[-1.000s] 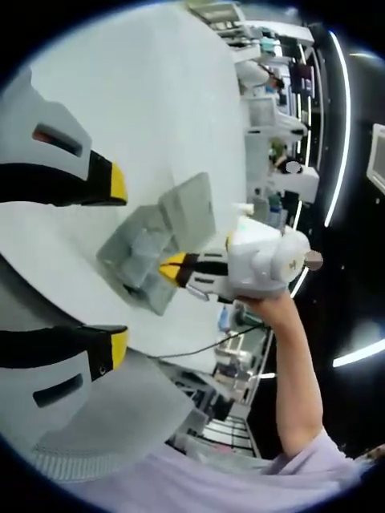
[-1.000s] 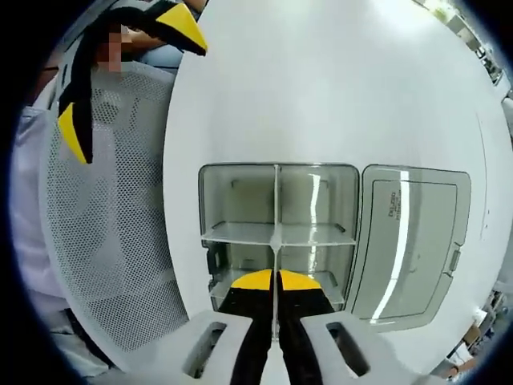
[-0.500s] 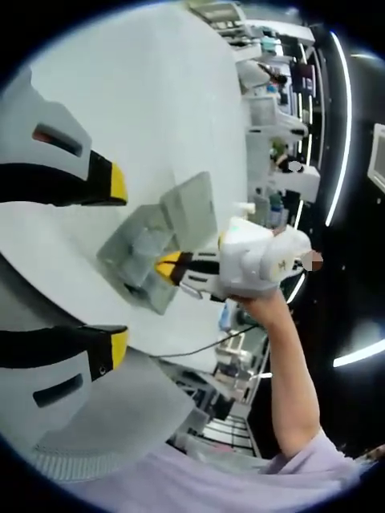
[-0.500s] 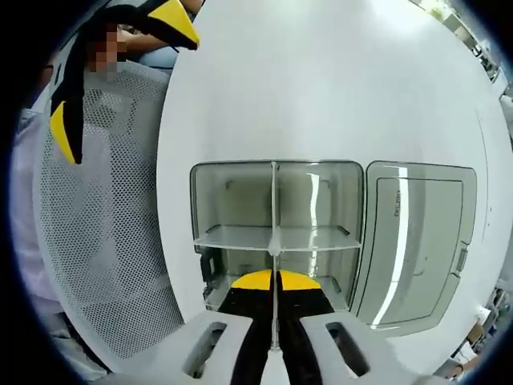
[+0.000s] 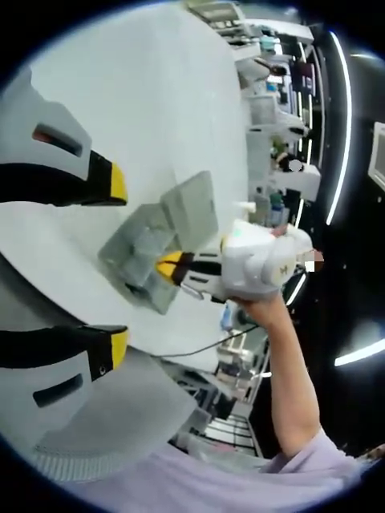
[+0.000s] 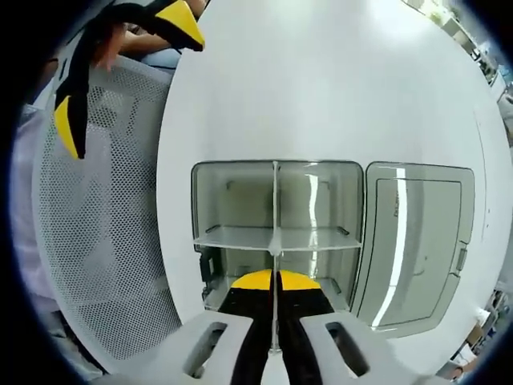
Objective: Insert the divider into the dual guide fixture by aligning both edges with the guide slots and pushing it downward to the bottom, including one-sided entry, uneven engagement, binding, and posture correction.
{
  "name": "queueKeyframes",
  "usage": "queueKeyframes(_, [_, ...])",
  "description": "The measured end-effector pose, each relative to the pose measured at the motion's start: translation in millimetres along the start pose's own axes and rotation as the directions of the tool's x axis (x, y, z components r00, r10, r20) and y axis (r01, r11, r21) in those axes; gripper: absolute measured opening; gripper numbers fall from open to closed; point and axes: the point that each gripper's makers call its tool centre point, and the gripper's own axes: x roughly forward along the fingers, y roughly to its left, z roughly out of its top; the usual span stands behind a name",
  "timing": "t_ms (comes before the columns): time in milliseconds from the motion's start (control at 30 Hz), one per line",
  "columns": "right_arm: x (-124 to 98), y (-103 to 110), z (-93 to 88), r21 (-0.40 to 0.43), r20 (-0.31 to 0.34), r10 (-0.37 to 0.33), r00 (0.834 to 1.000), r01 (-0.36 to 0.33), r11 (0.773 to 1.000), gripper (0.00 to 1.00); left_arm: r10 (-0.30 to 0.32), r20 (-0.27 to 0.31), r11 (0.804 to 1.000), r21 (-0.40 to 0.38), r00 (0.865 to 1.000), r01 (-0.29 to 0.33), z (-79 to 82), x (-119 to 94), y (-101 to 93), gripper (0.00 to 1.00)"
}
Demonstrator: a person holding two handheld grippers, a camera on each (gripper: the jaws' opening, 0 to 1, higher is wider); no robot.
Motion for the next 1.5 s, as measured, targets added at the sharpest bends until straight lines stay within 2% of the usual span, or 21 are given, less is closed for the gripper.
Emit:
queueKeyframes(267, [-1,-2,0.2,0.010,0.045,-0.013,0.999,0.013,1.000,0.00,0.000,-0.003,1.000,0.004,1.000,0.000,0.0,0,-0.2,0.57])
queueKeyframes(367, [-1,-2,-1.2,0.016,0.050,-0.011,0.999,0.010,1.000,0.13,-0.001,-0.005,1.000,0.006,1.000,0.001,0.0,0,-0.4,0.57])
queueKeyframes(467, [-3,0,-3.2,0.022,0.063,-0.001,0.998,-0.001,1.000,0.12,0.001,-0.005,1.000,0.005,1.000,-0.001,0.1,0,-0.3,0.57])
queueKeyframes(567, [-8,2,-1.8,0.072,0.117,0.016,0.993,-0.025,0.997,0.16,0.001,-0.006,1.000,0.005,1.000,-0.001,0.1,0,0.0,0.57])
queueKeyframes(667, [-17,-4,-2.7,0.106,0.166,-0.010,0.986,-0.008,0.994,0.18,0.000,-0.007,1.000,0.007,1.000,0.000,-0.1,1,-0.3,0.57])
queueKeyframes(800, [-34,-8,2.6,0.212,0.302,-0.050,0.952,-0.016,0.977,0.22,0.002,-0.006,1.000,0.009,1.000,-0.002,0.3,1,-0.1,0.57])
queueKeyframes(900, [-50,-15,1.6,0.280,0.391,-0.116,0.913,0.002,0.960,0.21,0.002,-0.006,1.000,0.010,1.000,-0.002,0.6,1,0.0,0.57])
queueKeyframes(967, [-62,-21,-1.5,0.344,0.442,-0.175,0.880,0.014,0.939,0.21,0.001,-0.009,1.000,0.013,1.000,-0.001,0.2,1,-0.5,0.57])
queueKeyframes(1067, [-79,-26,-7.5,0.424,0.515,-0.249,0.820,0.009,0.906,0.23,-0.001,-0.014,1.000,0.021,1.000,0.001,0.0,1,-1.9,0.57])
queueKeyframes(1100, [-85,-28,-11.1,0.450,0.542,-0.283,0.791,0.011,0.893,0.24,-0.001,-0.013,1.000,0.023,1.000,0.001,0.3,1,-2.1,0.57])
queueKeyframes(1133, [-87,-28,-13.2,0.462,0.544,-0.290,0.787,0.007,0.887,0.24,0.000,-0.014,1.000,0.022,1.000,0.000,0.2,1,-2.1,0.57])
queueKeyframes(1167, [-94,-30,-18.9,0.509,0.548,-0.340,0.764,0.019,0.861,0.23,0.005,-0.014,1.000,0.026,1.000,-0.005,0.2,1,-1.5,0.57])
queueKeyframes(1200, [-100,-31,-21.8,0.526,0.575,-0.378,0.726,0.025,0.850,0.24,0.008,-0.015,1.000,0.024,1.000,-0.008,0.1,1,-0.7,0.57])
queueKeyframes(1267, [-107,-29,-30.8,0.578,0.588,-0.424,0.689,0.009,0.816,0.24,0.014,-0.013,1.000,0.023,1.000,-0.014,0.7,1,-0.1,0.57])
queueKeyframes(1300, [-114,-28,-35.0,0.586,0.610,-0.458,0.646,0.020,0.810,0.25,0.018,-0.007,1.000,0.025,1.000,-0.017,1.7,0,0.1,0.57])
queueKeyframes(1333, [-114,-26,-41.4,0.616,0.603,-0.477,0.639,0.007,0.788,0.26,0.020,-0.007,1.000,0.024,1.000,-0.020,1.8,0,0.5,0.57])
queueKeyframes(1367, [-118,-23,-49.3,0.644,0.608,-0.513,0.606,0.001,0.765,0.27,0.027,-0.010,0.999,0.023,1.000,-0.027,1.3,0,1.5,0.57])
queueKeyframes(1400, [-123,-21,-52.7,0.647,0.620,-0.536,0.573,0.013,0.762,0.27,0.032,-0.009,0.999,0.025,0.999,-0.032,1.5,0,2.2,0.57])
queueKeyframes(1433, [-125,-15,-60.3,0.667,0.622,-0.560,0.548,0.004,0.745,0.27,0.037,-0.003,0.999,0.025,0.999,-0.037,2.4,0,2.4,0.57])
queueKeyframes(1467, [-130,-12,-62.9,0.670,0.633,-0.582,0.511,0.015,0.742,0.28,0.042,0.000,0.999,0.025,0.999,-0.042,2.9,-1,2.8,0.57])
queueKeyframes(1500, [-134,-8,-68.1,0.689,0.636,-0.611,0.472,0.009,0.725,0.29,0.048,0.003,0.999,0.025,0.999,-0.048,3.4,-1,3.7,0.57])
